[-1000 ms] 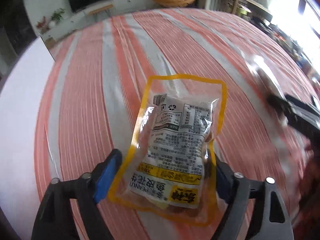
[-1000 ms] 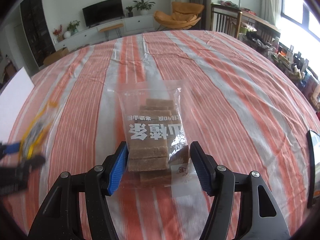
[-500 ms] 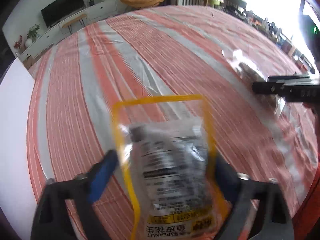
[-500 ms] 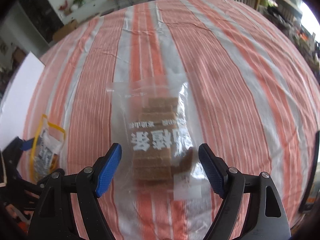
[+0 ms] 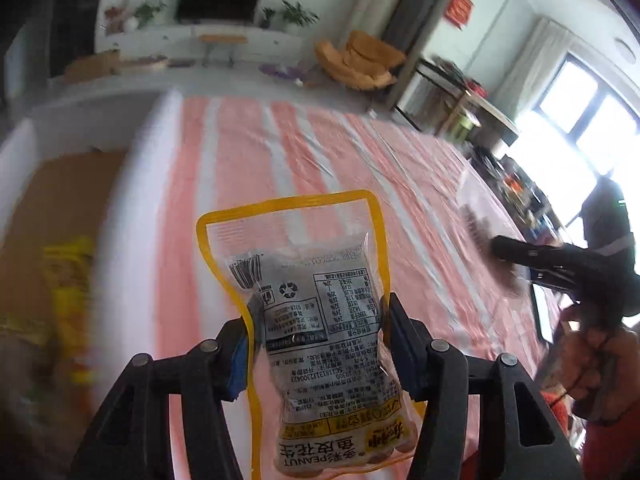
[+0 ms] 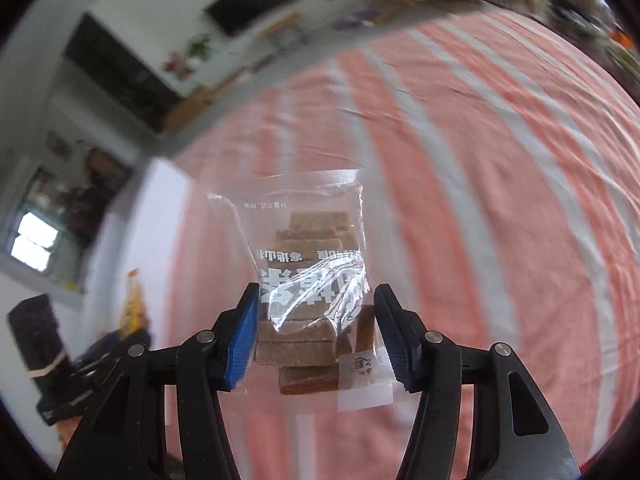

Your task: Organize snacks

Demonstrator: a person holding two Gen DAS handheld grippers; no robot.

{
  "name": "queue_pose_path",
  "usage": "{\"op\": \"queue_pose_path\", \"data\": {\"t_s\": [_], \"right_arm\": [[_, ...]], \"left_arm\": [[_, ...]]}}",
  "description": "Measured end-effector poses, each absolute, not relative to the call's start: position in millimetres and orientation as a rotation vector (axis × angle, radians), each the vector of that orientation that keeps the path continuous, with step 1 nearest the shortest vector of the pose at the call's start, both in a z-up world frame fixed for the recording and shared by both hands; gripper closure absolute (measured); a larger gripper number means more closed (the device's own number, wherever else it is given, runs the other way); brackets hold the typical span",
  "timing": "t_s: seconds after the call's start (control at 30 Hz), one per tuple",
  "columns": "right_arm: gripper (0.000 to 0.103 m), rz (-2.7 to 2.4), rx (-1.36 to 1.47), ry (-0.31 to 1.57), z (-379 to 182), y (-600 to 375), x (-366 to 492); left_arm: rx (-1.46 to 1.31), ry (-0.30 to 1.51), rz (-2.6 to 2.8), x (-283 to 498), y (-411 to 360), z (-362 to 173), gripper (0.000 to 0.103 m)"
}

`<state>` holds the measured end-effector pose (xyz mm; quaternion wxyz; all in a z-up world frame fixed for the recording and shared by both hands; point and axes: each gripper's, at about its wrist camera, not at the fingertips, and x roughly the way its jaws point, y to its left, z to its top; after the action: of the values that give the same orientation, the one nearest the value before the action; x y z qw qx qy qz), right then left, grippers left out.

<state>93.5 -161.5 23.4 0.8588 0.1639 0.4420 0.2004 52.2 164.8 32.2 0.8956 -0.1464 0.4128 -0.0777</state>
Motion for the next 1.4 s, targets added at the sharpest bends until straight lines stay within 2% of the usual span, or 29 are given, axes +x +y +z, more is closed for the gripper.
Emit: {"op": "queue_pose_path", "data": {"t_s": [0.13,0.27,0.33,0.37,0.4,0.43,0.47,0.6,0.77,0.83,1.07,1.4], "right_arm": [[0.044,0.679,0.295,0.851,81,-62,71],[0.043,0.878,0.219,0.818,112,48,52],[0.040,0.951,0.210,0.814,113,94,46],[0.035,0.981,0.208,0.806,111,111,45],[0.030,1.012,0.198,0.802,109,128,45],[0.028,1.018,0.172,0.803,106,146,44],[0.028,1.009,0.160,0.802,103,155,42],[0.027,0.998,0.146,0.799,99,160,36],[0.027,0.909,-0.006,0.768,96,152,22],[0.027,0.884,-0.058,0.766,97,152,14],[0.027,0.824,-0.211,0.787,85,162,1],[0.027,0.783,-0.315,0.775,83,180,-18]], "left_arm": [[-0.258,0.798,0.068,22,247,63,0.046],[-0.218,0.812,0.312,-2,317,61,0.043],[-0.220,0.838,0.421,-14,348,50,0.037],[-0.228,0.846,0.454,-20,358,46,0.036],[-0.237,0.846,0.478,-26,366,43,0.032],[-0.246,0.849,0.508,-32,373,40,0.023],[-0.256,0.841,0.528,-41,378,39,0.020],[-0.212,0.798,0.542,-57,368,41,0.017],[-0.138,0.726,0.542,-66,333,56,0.010],[-0.140,0.721,0.598,-74,324,63,0.000],[-0.193,0.715,0.685,-80,321,73,0.000],[-0.104,0.670,0.706,-81,314,82,0.000]]}}
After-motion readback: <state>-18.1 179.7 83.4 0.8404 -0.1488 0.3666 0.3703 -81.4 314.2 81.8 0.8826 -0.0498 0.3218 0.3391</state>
